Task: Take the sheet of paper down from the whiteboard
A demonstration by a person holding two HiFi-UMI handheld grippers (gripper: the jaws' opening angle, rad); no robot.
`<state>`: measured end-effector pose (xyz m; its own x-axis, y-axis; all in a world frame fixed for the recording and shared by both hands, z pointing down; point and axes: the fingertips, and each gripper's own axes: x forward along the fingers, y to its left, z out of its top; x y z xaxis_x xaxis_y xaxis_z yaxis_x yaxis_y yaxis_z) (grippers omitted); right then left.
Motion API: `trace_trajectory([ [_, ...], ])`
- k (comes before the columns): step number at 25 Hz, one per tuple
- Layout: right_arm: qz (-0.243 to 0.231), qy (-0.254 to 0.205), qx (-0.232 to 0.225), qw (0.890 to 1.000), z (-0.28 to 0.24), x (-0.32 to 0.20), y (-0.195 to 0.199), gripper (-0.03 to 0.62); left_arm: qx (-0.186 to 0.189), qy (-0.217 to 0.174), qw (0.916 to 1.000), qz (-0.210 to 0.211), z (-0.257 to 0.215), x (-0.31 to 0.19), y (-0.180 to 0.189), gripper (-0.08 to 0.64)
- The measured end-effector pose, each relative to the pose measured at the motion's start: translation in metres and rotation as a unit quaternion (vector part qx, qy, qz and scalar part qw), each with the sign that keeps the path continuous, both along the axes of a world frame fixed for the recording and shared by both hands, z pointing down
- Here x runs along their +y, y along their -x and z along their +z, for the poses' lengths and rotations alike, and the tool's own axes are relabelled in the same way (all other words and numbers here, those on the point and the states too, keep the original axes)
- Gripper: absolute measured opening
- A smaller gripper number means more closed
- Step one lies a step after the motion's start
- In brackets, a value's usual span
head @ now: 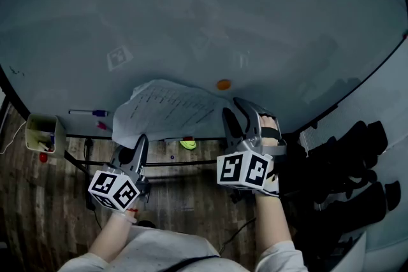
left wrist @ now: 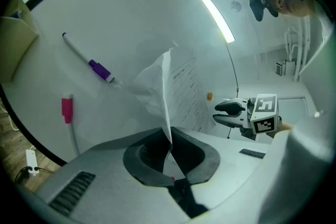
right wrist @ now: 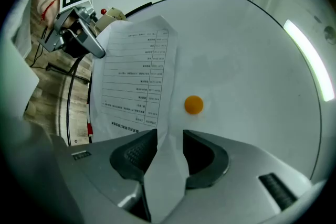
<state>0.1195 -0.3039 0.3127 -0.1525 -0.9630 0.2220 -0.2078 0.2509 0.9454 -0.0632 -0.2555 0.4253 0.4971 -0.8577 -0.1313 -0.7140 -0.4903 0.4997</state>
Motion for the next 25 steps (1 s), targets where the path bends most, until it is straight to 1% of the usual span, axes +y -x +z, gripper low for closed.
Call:
trace_trajectory([
  [2, 0.0, 0.012, -0.013, 1.0, 0.004, -0.001, -0.002, 0.163, -0.002, 0.001, 1.0, -0.004, 0.0, -0.001, 0.0, 0.015],
  [6, 0.0, 0.032, -0.022, 0.999, 0.015, -0.006, 0.0, 0.163, -0.003, 0.005, 0.9999, -0.01, 0.001, -0.003, 0.004, 0.015],
  [12, 0.019, 0.053, -0.05, 0.997, 0.021, -0.014, -0.007, 0.163, -0.005, 0.005, 0.9999, -0.012, 0.004, -0.006, 0.006, 0.015],
  [16, 0.021, 0.084, -0.067, 0.994, 0.028, -0.014, -0.01, 0.161, -0.005, 0.008, 0.9999, -0.013, 0.005, -0.007, 0.006, 0.015],
  [18, 0.024, 0.089, -0.064, 0.994, 0.034, -0.014, -0.01, 0.148, -0.005, 0.009, 0.9999, -0.011, 0.006, -0.008, 0.004, 0.015],
  [21, 0.027, 0.089, -0.054, 0.994, 0.04, -0.013, -0.009, 0.11, -0.006, 0.01, 0.9999, -0.008, 0.007, -0.008, 0.003, 0.015],
  [25, 0.035, 0.079, -0.06, 0.994, 0.039, -0.015, -0.014, 0.08, -0.006, 0.013, 0.9999, -0.008, 0.009, -0.008, 0.001, 0.015],
])
